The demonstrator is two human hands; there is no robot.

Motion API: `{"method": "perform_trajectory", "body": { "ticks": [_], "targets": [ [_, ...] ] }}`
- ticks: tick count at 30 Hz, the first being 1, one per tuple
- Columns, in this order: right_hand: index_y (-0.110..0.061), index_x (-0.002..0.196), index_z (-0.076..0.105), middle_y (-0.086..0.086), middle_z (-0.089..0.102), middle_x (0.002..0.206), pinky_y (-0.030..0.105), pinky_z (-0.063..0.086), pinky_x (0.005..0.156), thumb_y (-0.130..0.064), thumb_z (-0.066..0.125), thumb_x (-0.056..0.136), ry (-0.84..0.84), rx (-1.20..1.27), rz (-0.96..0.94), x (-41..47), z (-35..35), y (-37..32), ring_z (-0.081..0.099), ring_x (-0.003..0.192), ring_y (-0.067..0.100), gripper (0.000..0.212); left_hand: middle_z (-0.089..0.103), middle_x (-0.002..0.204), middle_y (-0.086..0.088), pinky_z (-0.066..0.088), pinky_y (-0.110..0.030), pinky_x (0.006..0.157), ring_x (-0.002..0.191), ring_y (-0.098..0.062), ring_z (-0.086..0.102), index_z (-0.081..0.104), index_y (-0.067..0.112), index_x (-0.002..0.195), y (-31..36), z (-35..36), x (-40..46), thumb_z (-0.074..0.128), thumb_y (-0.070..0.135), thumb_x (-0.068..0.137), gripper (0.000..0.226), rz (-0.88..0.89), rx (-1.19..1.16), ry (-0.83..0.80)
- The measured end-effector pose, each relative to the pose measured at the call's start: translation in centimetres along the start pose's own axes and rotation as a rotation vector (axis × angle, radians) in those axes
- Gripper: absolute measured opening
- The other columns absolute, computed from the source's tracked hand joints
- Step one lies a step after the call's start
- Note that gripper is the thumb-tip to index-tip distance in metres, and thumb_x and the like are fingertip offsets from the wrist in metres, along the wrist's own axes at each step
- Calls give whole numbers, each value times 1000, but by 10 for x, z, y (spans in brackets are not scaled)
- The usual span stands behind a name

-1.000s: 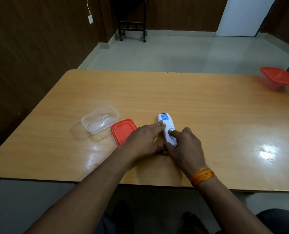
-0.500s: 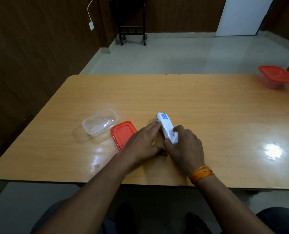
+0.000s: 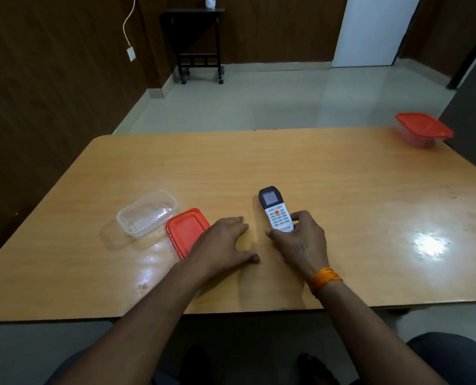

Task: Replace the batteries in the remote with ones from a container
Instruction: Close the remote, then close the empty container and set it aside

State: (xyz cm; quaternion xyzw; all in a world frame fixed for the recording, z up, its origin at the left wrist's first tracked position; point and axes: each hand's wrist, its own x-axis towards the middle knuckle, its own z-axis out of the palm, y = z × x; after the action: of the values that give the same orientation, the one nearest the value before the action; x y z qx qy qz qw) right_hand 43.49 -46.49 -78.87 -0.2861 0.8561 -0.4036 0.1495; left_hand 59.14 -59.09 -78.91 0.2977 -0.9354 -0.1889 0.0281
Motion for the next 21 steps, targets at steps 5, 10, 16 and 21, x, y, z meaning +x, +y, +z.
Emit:
{"method": "perform_trajectory", "body": {
  "ticks": [5,10,16,21],
  "targets": [
    [-13,113,60,9,57,110,32,45,69,-49,76,85,49,-205,-105,-5,2,1,60,87,24,48,34,170,2,30,-35,122,156,-18,29,44,23,158,1,1,0,76,68,79,97,-12,10,-8],
    [-11,120,63,10,51,113,36,56,71,-56,70,89,38,-314,-115,-10,-1,3,66,88,30,55,32,171,2,28,-39,125,158,-20,24,39,23,160,0,4,-3,71,69,83,95,-4,13,-17],
    [-11,117,64,9,52,109,31,50,60,-53,72,89,146,-353,-249,-23,-3,3,63,80,26,52,33,171,4,23,-39,124,160,-18,18,40,33,159,0,1,-13,70,67,87,85,-4,-100,35],
    [-14,106,65,6,56,100,32,53,53,-47,69,91,223,-347,-508,-39,1,-8,62,73,22,37,56,154,8,33,-29,113,145,-13,45,59,32,146,2,-20,-43,77,53,88,65,-67,-290,304]
  ]
}}
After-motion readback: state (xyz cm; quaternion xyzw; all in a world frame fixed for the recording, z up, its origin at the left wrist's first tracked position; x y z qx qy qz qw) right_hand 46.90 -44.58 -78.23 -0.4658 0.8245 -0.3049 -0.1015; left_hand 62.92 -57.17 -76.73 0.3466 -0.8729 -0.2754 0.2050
